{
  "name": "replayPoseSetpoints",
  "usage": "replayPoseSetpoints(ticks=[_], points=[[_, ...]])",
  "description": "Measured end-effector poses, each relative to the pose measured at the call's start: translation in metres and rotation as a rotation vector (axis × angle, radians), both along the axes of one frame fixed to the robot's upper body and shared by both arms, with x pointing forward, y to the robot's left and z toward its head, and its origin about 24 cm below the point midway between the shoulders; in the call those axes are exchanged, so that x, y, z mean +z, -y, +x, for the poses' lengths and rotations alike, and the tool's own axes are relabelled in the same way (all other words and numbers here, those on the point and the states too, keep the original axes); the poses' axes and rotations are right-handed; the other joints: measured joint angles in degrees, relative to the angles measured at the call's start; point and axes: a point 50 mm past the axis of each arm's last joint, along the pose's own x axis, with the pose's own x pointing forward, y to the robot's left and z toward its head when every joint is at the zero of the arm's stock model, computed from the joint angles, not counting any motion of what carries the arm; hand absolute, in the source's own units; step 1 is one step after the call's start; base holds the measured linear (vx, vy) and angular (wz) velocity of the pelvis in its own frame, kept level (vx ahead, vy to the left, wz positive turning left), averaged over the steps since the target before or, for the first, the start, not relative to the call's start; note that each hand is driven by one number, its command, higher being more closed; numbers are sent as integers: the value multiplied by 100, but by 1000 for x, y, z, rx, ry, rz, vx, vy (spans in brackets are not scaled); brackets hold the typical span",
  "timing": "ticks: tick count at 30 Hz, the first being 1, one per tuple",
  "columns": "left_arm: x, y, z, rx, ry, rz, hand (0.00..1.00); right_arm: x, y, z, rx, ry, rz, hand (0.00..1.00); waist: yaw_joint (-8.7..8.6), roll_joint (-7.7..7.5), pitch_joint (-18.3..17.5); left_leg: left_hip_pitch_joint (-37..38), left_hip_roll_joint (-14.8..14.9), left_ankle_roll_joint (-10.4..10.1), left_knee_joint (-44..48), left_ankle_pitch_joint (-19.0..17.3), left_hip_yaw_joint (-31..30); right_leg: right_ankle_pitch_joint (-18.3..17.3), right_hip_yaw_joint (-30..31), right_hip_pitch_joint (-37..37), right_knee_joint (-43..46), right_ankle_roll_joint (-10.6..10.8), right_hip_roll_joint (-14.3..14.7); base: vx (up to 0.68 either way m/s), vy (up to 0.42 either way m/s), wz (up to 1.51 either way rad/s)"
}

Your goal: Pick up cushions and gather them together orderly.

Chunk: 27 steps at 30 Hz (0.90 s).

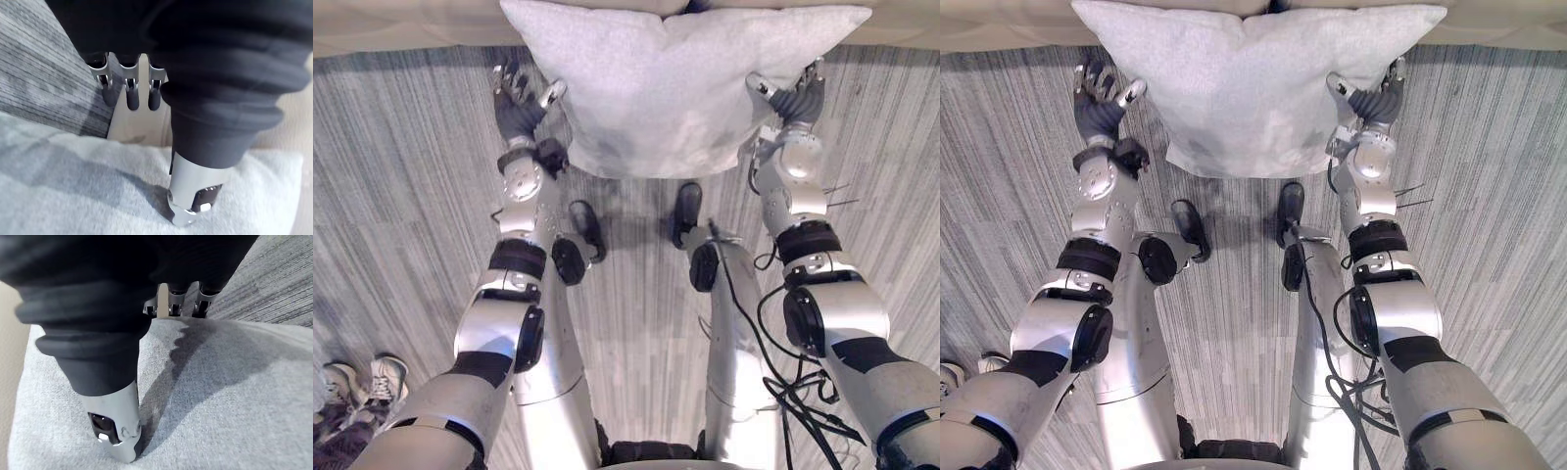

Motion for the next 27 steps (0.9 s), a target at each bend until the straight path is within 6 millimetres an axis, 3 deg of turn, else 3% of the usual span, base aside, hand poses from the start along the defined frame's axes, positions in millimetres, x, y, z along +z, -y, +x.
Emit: replayPoseSetpoints(ticks=[7,12,14,18,20,22,27], points=[[5,6,-7,23,35,107,100,2,-10,-4,41,34,-32,100,-15,0,0,14,5,-31,71,60,-32,33,-40,12,58,-55,-21,-68,20,2],[-15,2,-23,44,53,99,100,-21,-30,-24,126,84,-53,100,-20,-1,-6,594,85,-31,-20,68,-16,38,-77,573,-34,-64,24,-48,5,-1],[-33,0,-32,57,35,100,100,-38,-36,-34,155,82,-55,100,-17,0,-22,1159,83,-69,-247,88,20,48,-85,1129,-252,-80,43,-63,-21,7],[-79,-2,-63,71,3,139,100,-77,-40,-73,194,102,-37,100,13,5,-106,2819,-8,-143,-1196,121,193,42,-177,2772,-1170,-111,-9,-54,-36,9],[-109,5,-81,62,-56,173,100,-106,-38,-91,190,56,-5,100,24,5,-356,3576,-43,-169,-1679,185,280,127,-362,3534,-1671,-151,-128,91,-30,5],[-148,12,-106,49,-157,212,100,-142,-33,-117,179,-34,18,100,-8,9,-1019,4335,-142,-286,-2312,353,373,180,-453,4290,-2239,-165,-173,173,-19,18],[-208,4,-152,75,-367,217,100,-179,-43,-153,266,-140,-4,100,-20,-3,-1753,6162,-400,-411,-3748,574,636,265,-443,5957,-3434,-75,-172,273,1,7]])
